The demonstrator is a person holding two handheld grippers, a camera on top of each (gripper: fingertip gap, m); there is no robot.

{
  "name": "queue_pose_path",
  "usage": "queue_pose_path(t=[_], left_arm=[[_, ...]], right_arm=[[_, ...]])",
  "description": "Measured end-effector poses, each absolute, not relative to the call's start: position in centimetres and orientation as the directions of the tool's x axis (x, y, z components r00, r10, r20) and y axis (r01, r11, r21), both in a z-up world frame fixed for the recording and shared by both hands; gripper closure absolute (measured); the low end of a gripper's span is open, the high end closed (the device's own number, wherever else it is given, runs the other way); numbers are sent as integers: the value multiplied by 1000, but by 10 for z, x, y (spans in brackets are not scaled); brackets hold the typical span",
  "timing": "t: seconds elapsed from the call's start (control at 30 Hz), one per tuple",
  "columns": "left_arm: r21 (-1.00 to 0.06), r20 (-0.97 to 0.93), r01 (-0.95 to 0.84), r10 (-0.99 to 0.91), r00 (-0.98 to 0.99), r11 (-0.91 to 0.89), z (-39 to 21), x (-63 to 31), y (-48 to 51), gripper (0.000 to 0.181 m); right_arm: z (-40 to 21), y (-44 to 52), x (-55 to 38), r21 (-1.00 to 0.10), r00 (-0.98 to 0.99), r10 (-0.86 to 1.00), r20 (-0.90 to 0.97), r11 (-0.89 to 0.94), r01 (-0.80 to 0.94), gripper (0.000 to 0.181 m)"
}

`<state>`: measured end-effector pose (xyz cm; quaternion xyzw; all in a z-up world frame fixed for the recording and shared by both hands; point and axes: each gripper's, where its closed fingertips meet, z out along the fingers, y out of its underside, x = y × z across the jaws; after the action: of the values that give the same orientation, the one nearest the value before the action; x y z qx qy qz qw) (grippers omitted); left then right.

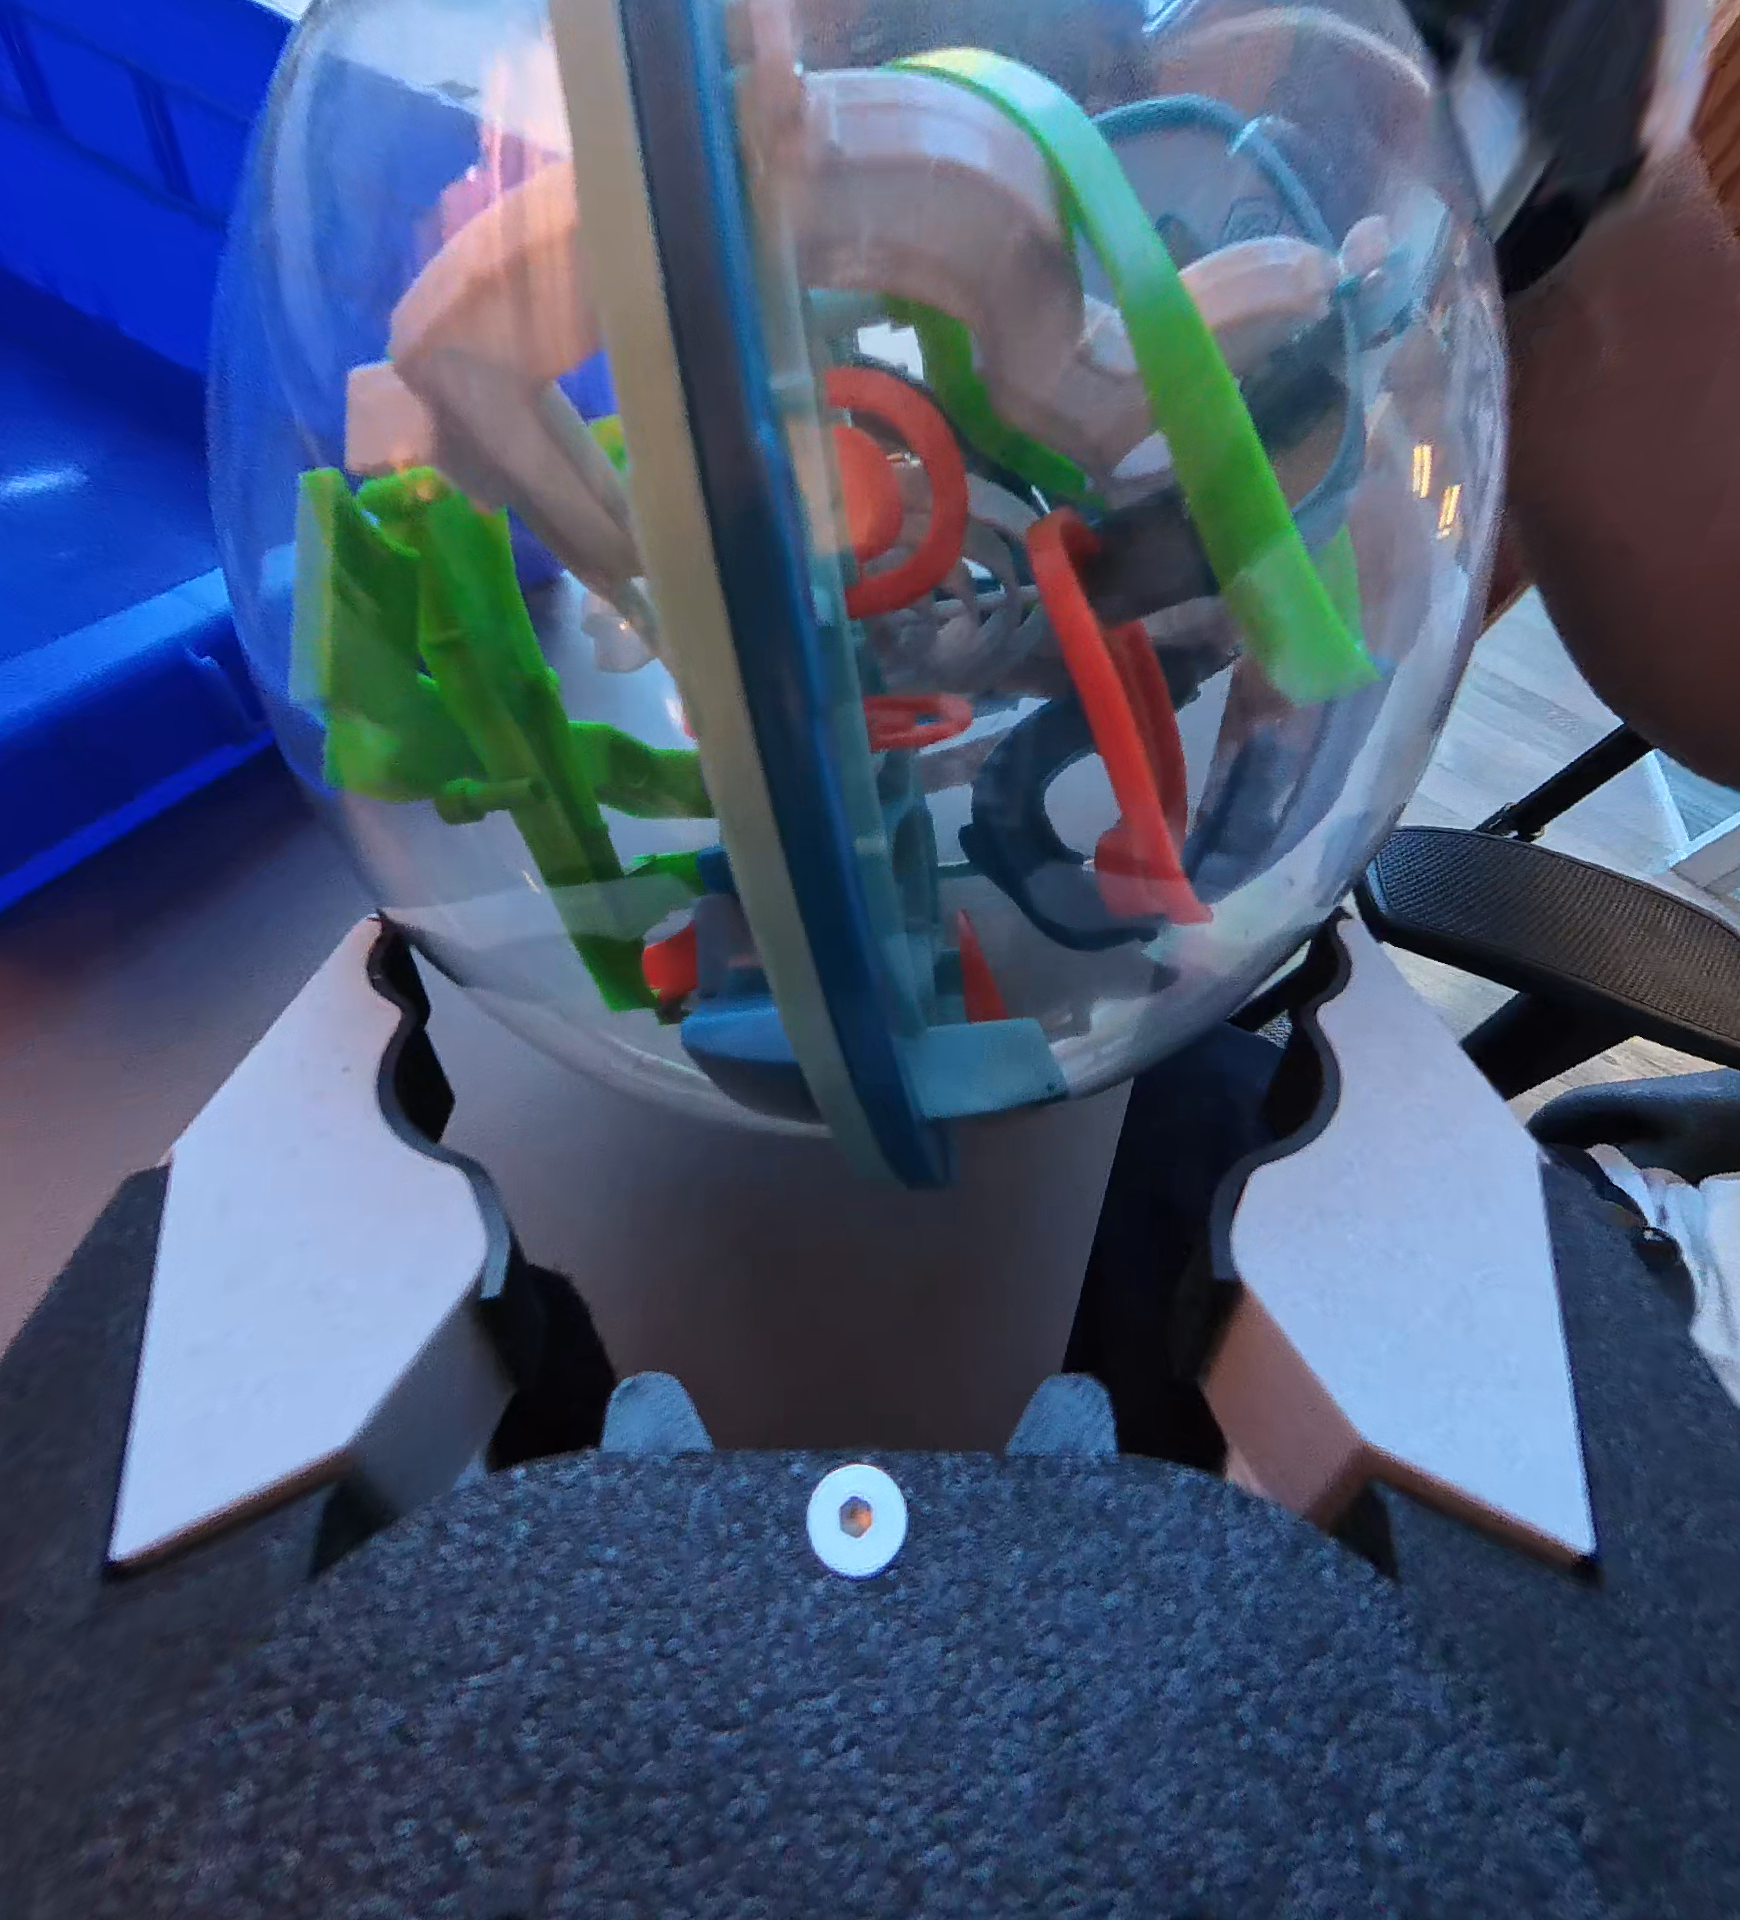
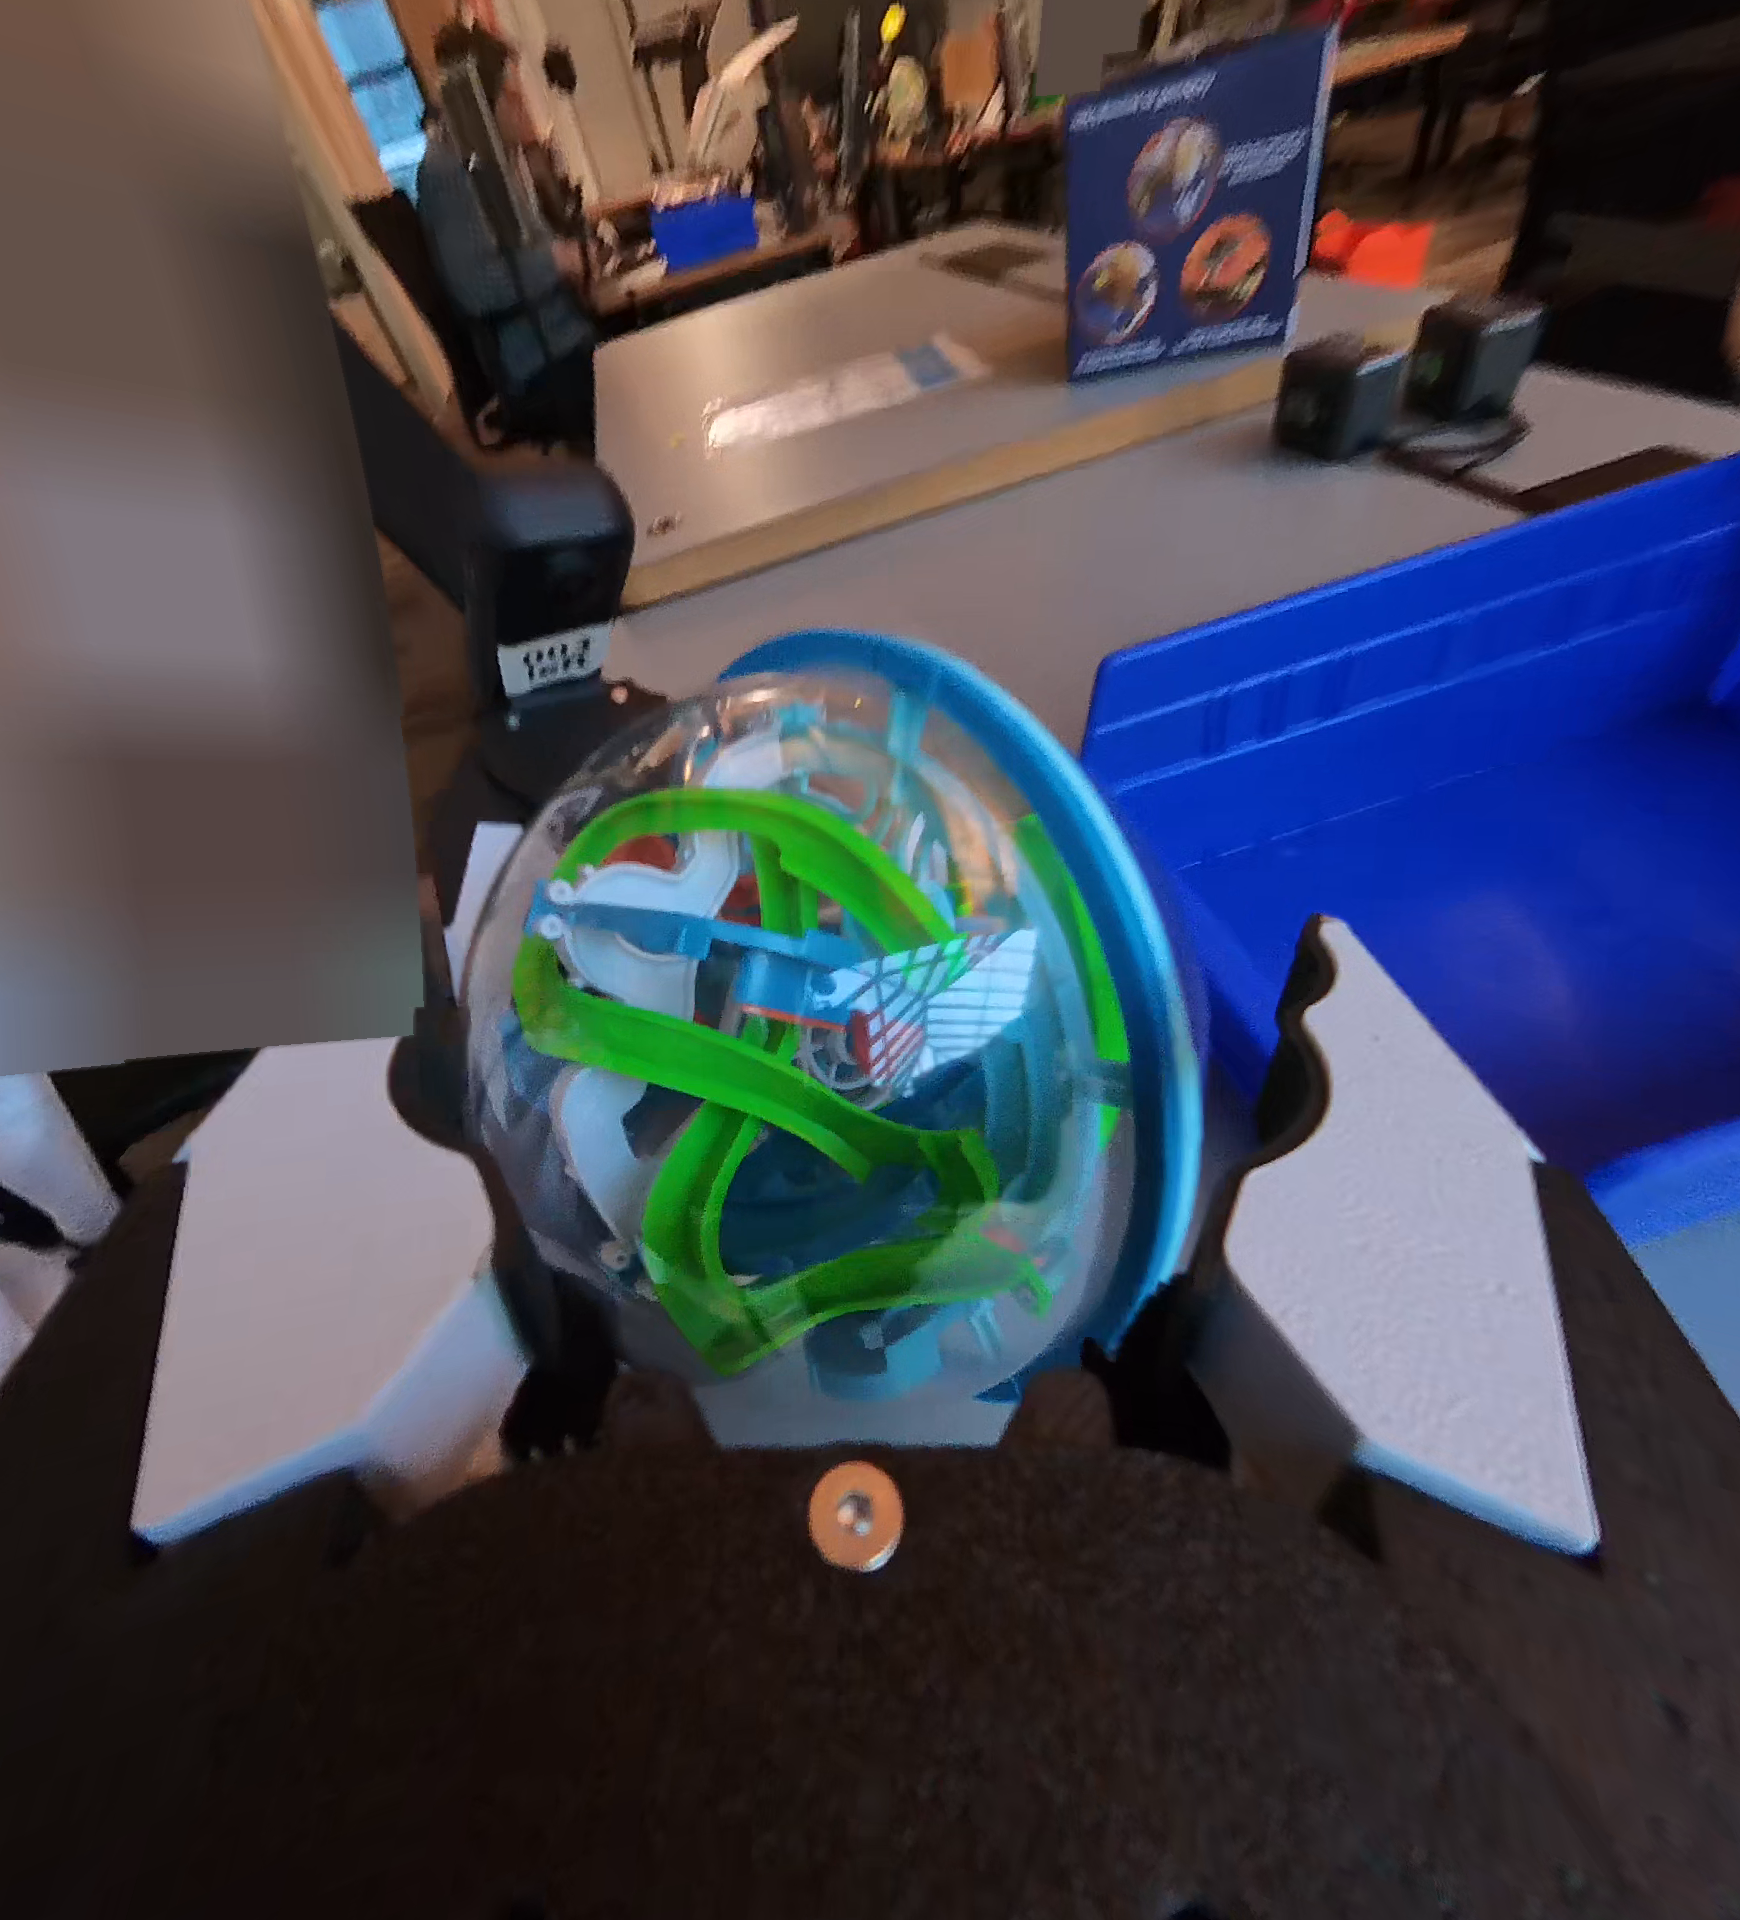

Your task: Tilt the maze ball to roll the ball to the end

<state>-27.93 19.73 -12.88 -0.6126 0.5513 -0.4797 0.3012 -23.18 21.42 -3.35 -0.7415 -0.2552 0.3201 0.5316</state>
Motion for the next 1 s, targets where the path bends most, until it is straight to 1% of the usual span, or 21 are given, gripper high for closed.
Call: queue_pose_path(t=[0.03,0.13,0.2,0.27,0.37,0.43,0.5,0.53,0.57,0.6,0.73,0.93,1.0], left_arm=[[-900,247,-384,-967,-64,-205,-129,-279,197,23],[-902,246,-378,-968,-48,-210,-128,-279,197,24],[-903,246,-372,-968,-41,-214,-127,-278,196,24],[-906,241,-366,-970,-30,-213,-127,-277,196,24],[-911,218,-360,-976,-12,-199,-126,-277,196,27],[-914,211,-358,-977,-14,-192,-126,-278,194,27],[-912,220,-361,-975,-23,-197,-126,-279,193,26],[-910,230,-362,-973,-35,-202,-126,-280,193,26],[-908,241,-366,-969,-51,-207,-125,-281,192,24],[-905,251,-371,-966,-69,-208,-125,-283,191,23],[-878,258,-443,-959,-117,-182,-136,-295,199,22],[-881,282,-442,-937,-207,-167,-133,-292,196,22],[-876,276,-455,-940,-199,-160,-136,-289,197,22]], right_arm=[[-27,212,-224,-956,688,698,-198,-293,22,29],[-25,198,-207,-962,792,596,-136,-272,39,29],[-35,188,-212,-961,821,546,-168,-275,-14,29],[-49,183,-227,-952,813,535,-230,-298,-73,28],[-66,186,-236,-953,836,507,-212,-296,-62,28],[-73,192,-234,-958,859,487,-157,-285,-14,29],[-73,194,-234,-960,853,502,-142,-279,4,29],[-73,195,-234,-960,848,510,-147,-281,2,32],[-73,196,-233,-960,840,521,-151,-281,2,28],[-73,197,-233,-959,831,535,-154,-282,4,29],[-73,198,-235,-959,794,593,-135,-280,47,28],[-72,198,-242,-957,737,671,-86,-261,126,28],[-72,199,-244,-957,718,692,-71,-250,147,28]])
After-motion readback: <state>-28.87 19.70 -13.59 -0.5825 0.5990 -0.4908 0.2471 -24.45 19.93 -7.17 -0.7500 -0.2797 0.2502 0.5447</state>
